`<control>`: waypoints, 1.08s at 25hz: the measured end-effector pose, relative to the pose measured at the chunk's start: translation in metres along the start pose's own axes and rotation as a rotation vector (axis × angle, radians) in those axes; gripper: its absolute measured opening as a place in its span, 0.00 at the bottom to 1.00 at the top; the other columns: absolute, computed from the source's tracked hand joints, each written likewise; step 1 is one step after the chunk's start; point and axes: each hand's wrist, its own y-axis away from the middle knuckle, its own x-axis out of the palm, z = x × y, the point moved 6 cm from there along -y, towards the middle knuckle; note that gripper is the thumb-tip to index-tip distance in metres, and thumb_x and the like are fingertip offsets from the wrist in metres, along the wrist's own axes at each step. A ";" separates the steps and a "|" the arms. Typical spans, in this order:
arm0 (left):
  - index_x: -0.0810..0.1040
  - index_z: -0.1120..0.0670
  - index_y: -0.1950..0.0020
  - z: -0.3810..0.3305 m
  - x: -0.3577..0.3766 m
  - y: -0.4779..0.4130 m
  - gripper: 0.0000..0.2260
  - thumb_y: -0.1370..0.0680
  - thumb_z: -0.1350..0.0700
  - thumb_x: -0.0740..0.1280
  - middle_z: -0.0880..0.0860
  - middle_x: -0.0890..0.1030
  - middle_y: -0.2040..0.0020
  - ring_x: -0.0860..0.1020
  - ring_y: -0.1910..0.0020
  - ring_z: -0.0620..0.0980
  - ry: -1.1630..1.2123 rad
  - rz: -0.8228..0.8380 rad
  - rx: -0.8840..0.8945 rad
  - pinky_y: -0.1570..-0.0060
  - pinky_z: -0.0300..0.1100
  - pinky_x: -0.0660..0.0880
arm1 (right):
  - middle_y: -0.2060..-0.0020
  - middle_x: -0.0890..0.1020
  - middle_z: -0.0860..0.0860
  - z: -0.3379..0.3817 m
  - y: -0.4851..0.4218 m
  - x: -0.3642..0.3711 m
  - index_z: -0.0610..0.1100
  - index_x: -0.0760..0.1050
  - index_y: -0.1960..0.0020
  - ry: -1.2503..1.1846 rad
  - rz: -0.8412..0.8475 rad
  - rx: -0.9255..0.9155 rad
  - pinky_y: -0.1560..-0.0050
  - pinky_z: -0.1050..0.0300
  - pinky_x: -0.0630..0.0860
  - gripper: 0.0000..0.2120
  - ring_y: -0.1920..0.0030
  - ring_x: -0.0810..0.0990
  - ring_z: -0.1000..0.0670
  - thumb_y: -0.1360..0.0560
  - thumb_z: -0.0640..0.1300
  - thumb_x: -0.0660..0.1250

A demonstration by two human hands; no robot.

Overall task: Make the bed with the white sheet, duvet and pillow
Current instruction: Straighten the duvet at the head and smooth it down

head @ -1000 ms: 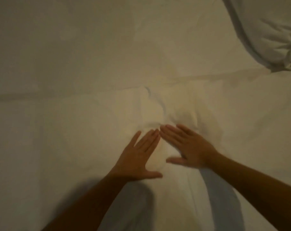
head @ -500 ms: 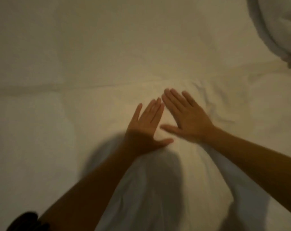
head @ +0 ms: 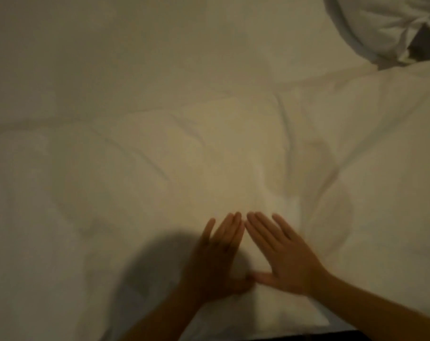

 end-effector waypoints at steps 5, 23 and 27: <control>0.62 0.61 0.26 -0.010 0.004 0.012 0.47 0.31 0.27 0.59 0.57 0.62 0.25 0.59 0.25 0.53 -0.010 0.040 0.007 0.28 0.55 0.53 | 0.26 0.63 0.45 0.003 0.036 0.000 0.41 0.62 0.26 -0.056 0.040 -0.016 0.29 0.48 0.58 0.39 0.25 0.59 0.47 0.26 0.68 0.56; 0.50 0.62 0.23 -0.029 0.000 -0.264 0.51 0.31 0.25 0.53 0.58 0.50 0.22 0.47 0.23 0.52 -0.078 0.120 -0.012 0.26 0.52 0.42 | 0.25 0.57 0.42 -0.260 -0.052 -0.051 0.38 0.54 0.24 0.046 -0.024 0.072 0.25 0.47 0.49 0.38 0.24 0.53 0.45 0.22 0.66 0.44; 0.60 0.63 0.26 -0.059 0.009 -0.203 0.50 0.32 0.25 0.57 0.58 0.57 0.24 0.53 0.24 0.53 -0.013 0.093 0.028 0.26 0.52 0.46 | 0.24 0.56 0.44 -0.225 0.017 -0.039 0.40 0.53 0.23 0.011 0.008 0.108 0.25 0.47 0.51 0.39 0.24 0.52 0.46 0.23 0.67 0.49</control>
